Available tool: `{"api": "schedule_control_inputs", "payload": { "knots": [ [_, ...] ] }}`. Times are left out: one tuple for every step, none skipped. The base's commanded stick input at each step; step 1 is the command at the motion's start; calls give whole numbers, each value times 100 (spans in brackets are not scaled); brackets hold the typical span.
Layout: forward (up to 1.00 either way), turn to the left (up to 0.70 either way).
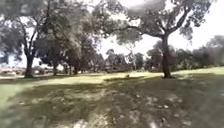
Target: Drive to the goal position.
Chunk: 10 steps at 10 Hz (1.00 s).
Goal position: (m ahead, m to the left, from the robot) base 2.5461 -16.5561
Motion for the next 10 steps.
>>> {"api": "schedule_control_inputs", "payload": {
  "knots": [
    [70,0],
    [70,0],
    [70,0],
    [70,0],
    [70,0],
    [70,0],
    [70,0],
    [70,0],
    [70,0],
    [70,0]
  ]
}}
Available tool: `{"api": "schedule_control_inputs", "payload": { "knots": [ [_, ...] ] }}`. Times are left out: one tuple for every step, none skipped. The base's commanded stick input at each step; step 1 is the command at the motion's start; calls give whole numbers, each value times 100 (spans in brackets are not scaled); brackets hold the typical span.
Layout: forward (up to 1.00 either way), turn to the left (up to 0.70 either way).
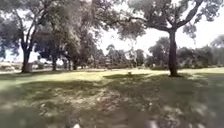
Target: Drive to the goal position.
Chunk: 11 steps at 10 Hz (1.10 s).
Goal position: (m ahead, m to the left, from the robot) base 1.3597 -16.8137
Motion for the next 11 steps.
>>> {"api": "schedule_control_inputs", "payload": {
  "knots": [
    [70,0],
    [70,0],
    [70,0],
    [70,0],
    [70,0],
    [70,0],
    [70,0],
    [70,0],
    [70,0],
    [70,0],
    [70,0]
  ]
}}
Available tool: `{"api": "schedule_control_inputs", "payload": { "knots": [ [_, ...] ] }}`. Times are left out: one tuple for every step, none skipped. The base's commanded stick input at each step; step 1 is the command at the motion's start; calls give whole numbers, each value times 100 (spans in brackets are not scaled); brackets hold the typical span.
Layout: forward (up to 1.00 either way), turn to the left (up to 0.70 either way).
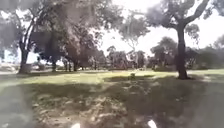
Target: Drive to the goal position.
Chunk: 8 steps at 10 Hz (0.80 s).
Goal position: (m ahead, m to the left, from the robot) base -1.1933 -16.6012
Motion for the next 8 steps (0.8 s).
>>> {"api": "schedule_control_inputs", "payload": {
  "knots": [
    [70,0],
    [70,0],
    [70,0],
    [70,0],
    [70,0],
    [70,0],
    [70,0],
    [70,0]
  ]
}}
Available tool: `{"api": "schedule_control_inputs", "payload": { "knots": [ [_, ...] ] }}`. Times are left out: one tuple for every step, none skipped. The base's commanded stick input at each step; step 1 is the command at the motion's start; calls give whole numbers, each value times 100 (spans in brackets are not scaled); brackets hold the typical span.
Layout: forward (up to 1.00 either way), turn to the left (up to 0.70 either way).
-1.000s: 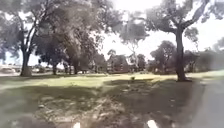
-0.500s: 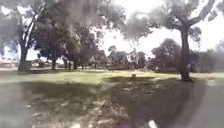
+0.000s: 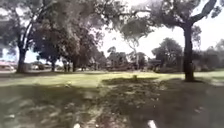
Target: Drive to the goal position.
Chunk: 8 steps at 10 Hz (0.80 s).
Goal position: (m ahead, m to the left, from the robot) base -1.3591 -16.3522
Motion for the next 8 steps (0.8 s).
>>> {"api": "schedule_control_inputs", "payload": {
  "knots": [
    [70,0],
    [70,0],
    [70,0],
    [70,0],
    [70,0],
    [70,0],
    [70,0],
    [70,0]
  ]
}}
